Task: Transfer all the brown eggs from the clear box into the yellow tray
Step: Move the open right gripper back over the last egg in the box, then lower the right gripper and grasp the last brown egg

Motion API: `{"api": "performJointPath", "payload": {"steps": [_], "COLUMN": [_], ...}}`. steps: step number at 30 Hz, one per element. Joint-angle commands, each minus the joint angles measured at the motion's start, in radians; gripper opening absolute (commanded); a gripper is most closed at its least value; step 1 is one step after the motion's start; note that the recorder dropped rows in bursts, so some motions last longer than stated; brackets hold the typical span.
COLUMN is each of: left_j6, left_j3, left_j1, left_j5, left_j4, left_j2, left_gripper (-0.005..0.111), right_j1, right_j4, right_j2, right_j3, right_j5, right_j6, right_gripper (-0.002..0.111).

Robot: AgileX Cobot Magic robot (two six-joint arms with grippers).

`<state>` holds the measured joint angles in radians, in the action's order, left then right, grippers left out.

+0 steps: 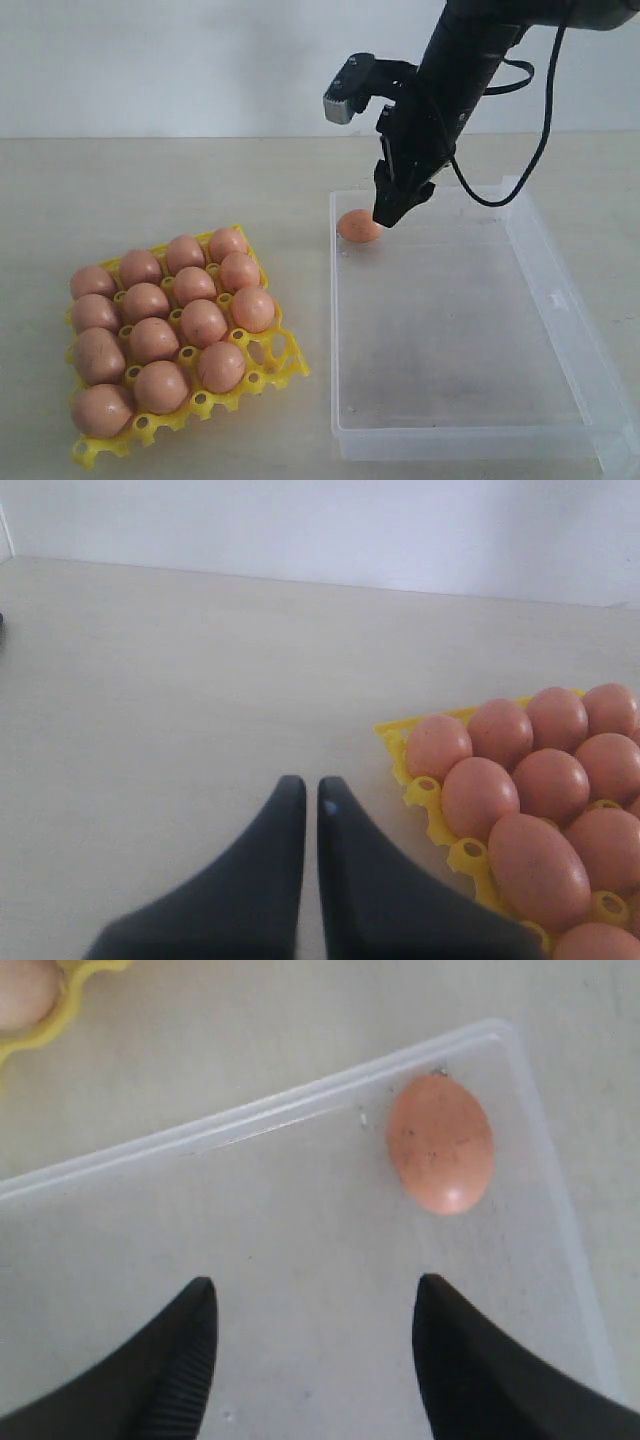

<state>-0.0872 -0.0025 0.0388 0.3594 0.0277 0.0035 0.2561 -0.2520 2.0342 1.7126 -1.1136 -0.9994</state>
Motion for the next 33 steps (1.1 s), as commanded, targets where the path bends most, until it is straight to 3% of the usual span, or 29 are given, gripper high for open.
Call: {"api": "performJointPath", "payload": {"steps": [1, 4, 12, 27, 33], "left_j6": [0.001, 0.001, 0.001, 0.001, 0.001], "left_j3": [0.003, 0.003, 0.003, 0.003, 0.003], "left_j1": [0.003, 0.003, 0.003, 0.003, 0.003], "left_j5": [-0.004, -0.004, -0.004, -0.004, -0.004], "left_j4": [-0.002, -0.002, -0.002, -0.002, -0.002], "left_j2": [-0.003, -0.003, -0.003, -0.003, -0.003], "left_gripper": [0.004, 0.004, 0.004, 0.004, 0.004], "right_j1": [-0.007, -0.007, -0.007, -0.007, -0.007], "right_j4": [-0.077, -0.091, -0.096, -0.113, -0.158], "right_j2": [0.034, 0.074, 0.166, 0.176, 0.196], "right_j3": [0.008, 0.008, 0.008, 0.008, 0.008], "right_j5": [0.021, 0.064, 0.188, 0.402, 0.392], "right_j6": [-0.321, -0.43, -0.487, -0.468, -0.422], "right_gripper": [0.05, 0.05, 0.05, 0.05, 0.05]}}
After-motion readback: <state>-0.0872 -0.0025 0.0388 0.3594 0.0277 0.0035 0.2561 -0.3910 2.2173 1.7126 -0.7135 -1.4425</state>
